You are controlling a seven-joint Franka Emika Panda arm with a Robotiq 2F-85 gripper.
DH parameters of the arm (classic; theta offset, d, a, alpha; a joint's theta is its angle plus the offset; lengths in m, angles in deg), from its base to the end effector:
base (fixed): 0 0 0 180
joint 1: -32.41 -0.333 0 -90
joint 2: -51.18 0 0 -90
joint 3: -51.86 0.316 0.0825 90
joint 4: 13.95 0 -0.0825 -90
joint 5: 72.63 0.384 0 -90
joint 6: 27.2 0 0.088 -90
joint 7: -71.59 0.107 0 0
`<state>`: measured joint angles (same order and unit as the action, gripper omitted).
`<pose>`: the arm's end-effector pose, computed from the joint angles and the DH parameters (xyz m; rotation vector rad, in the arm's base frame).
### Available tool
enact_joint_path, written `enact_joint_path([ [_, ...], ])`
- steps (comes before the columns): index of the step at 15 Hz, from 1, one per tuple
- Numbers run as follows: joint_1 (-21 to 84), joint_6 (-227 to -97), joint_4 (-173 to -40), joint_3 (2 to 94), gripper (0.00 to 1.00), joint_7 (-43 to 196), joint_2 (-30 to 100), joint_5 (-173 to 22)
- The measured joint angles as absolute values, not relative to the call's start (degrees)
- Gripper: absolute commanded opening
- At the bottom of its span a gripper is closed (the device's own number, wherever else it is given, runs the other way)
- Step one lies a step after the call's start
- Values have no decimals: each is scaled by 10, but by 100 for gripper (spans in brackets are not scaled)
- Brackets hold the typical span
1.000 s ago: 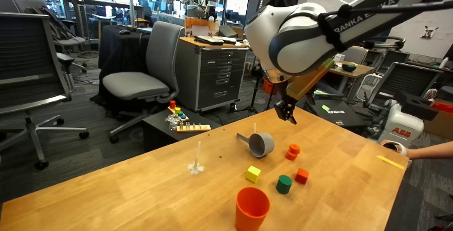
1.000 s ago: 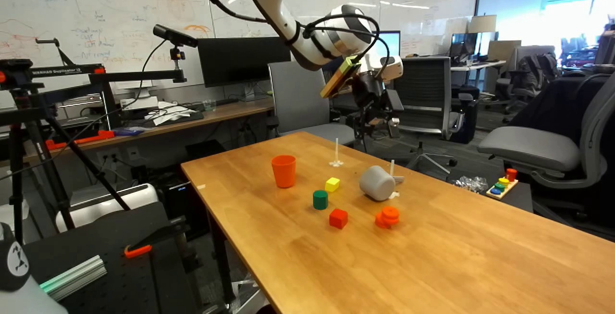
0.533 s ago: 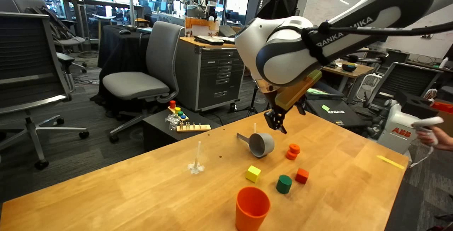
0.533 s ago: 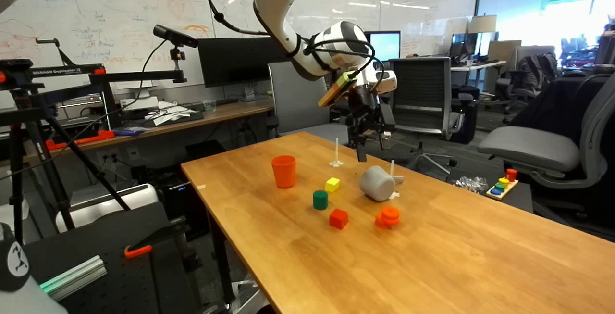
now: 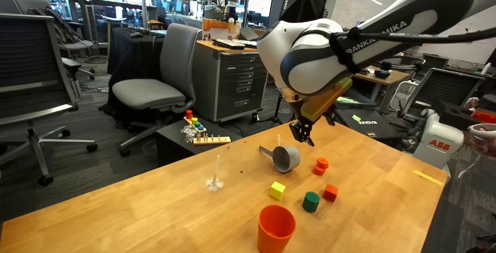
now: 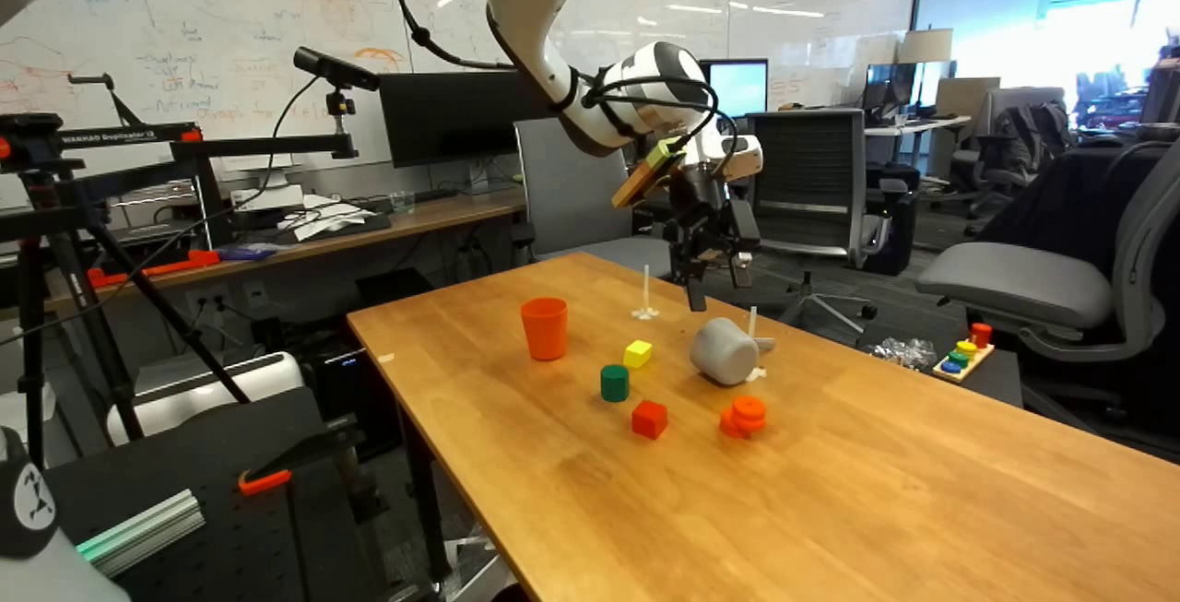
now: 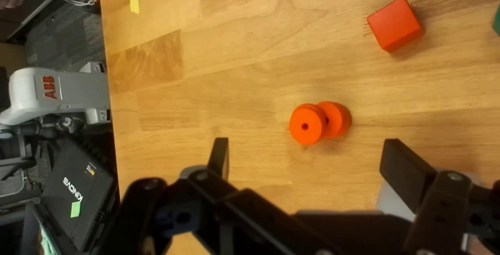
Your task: Put the blocks in the gray cup
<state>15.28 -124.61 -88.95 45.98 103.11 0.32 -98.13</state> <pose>0.6823 0.1087 0.1874 2.4654 -0.2021 -0.3434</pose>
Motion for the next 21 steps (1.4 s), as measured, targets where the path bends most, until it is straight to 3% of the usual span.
enact_joint_path([
  [19, 104, -1212, -673, 422, 100, 1036, -175, -995],
  [20, 104, -1206, -660, 418, 75, 1036, -183, -995],
  [21, 104, -1199, -648, 414, 74, 1036, -191, -996],
])
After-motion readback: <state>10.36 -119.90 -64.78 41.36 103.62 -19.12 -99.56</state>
